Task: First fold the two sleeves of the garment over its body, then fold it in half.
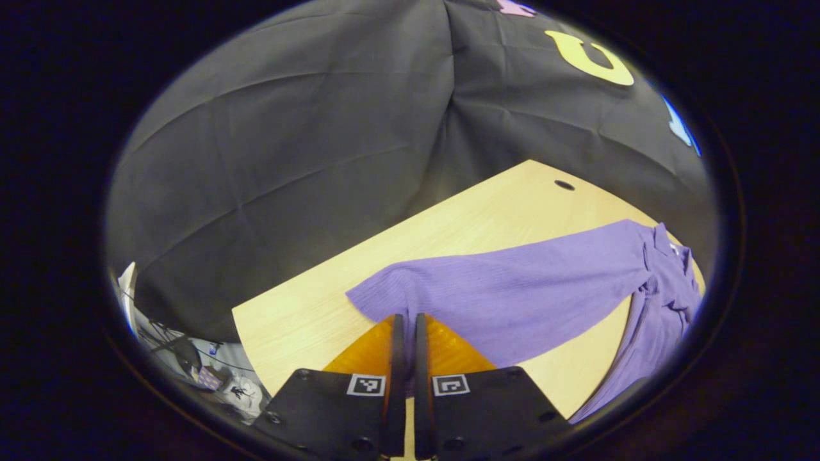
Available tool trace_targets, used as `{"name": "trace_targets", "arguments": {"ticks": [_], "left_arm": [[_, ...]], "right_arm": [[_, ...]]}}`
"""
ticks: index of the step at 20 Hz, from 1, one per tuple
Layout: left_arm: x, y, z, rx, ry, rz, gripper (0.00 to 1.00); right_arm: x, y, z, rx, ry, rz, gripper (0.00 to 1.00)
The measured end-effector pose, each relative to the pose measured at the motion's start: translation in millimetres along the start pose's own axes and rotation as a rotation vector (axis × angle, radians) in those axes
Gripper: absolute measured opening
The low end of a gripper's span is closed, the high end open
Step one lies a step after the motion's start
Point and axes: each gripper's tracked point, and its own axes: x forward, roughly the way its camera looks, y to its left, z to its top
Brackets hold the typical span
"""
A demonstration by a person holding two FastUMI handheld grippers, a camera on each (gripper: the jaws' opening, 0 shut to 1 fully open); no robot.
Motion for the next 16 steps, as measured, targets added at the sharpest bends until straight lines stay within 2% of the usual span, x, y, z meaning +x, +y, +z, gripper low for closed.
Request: {"name": "trace_targets", "arguments": {"ticks": [2, 5, 7, 10, 12, 15, 16], "left_arm": [[-1, -9, 1, 0.020, 0.015, -0.012, 0.07], [-6, -26, 3, -0.031, 0.050, -0.072, 0.07], [-14, -29, 11, -0.055, 0.043, -0.084, 0.07], [-28, -39, 34, -0.025, -0.012, -0.112, 0.07], [-42, -61, 51, -0.028, -0.051, -0.169, 0.07], [-58, -97, 72, -0.073, -0.073, -0.222, 0.07], [-65, -113, 79, -0.101, -0.072, -0.263, 0.07]], "right_arm": [[-6, -14, -1, 0.017, -0.005, -0.022, 0.86], [-14, -36, -5, 0.031, -0.003, -0.057, 0.86], [-18, -52, -8, 0.045, 0.000, -0.081, 0.86], [-20, -70, -16, 0.073, 0.009, -0.103, 0.86], [-21, -78, -20, 0.085, 0.015, -0.109, 0.86], [-20, -89, -26, 0.098, 0.021, -0.114, 0.86], [-20, -93, -28, 0.104, 0.023, -0.113, 0.86]]}}
